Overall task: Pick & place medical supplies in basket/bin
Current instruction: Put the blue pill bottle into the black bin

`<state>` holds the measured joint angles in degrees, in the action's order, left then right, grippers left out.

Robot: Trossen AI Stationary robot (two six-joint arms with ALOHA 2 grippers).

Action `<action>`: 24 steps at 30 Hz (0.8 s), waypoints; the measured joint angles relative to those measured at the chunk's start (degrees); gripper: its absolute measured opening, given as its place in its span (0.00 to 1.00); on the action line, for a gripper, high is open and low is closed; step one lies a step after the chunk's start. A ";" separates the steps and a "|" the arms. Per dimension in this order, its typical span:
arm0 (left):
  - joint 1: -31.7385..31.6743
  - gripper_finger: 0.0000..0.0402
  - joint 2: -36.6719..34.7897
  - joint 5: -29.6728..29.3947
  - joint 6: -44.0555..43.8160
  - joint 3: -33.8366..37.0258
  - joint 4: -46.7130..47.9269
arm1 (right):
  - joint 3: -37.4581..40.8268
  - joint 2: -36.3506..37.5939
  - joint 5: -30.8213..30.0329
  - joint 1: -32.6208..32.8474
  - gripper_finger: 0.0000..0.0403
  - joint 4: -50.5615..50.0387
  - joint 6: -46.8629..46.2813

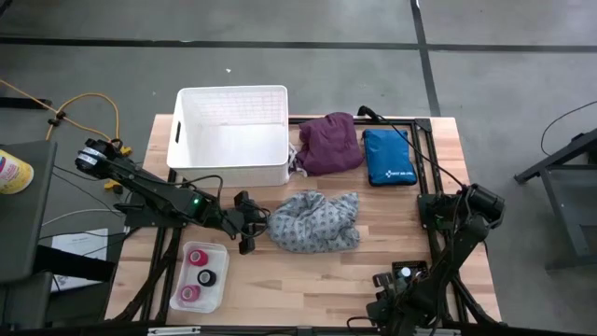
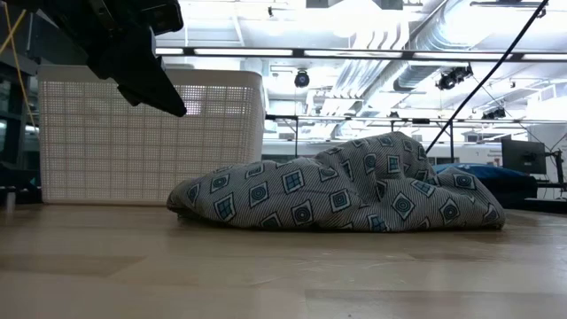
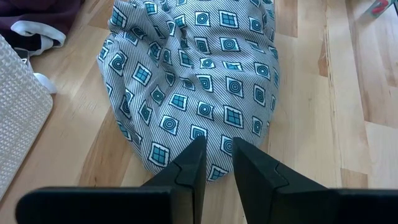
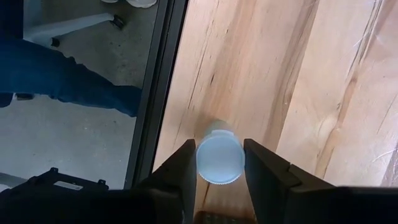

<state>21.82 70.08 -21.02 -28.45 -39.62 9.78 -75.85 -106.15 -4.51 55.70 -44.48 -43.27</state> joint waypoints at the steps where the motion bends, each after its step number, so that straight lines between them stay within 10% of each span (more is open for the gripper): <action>1: -0.01 0.18 0.00 0.00 0.01 0.00 0.00 | 0.00 0.09 0.15 0.00 0.25 -0.22 0.00; 24: 0.00 0.18 0.00 0.00 0.00 0.00 0.00 | 0.04 11.74 0.07 -4.13 0.25 -11.44 4.08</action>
<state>21.82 70.08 -21.03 -28.46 -39.62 9.78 -75.81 -94.41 -4.45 51.58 -55.92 -39.19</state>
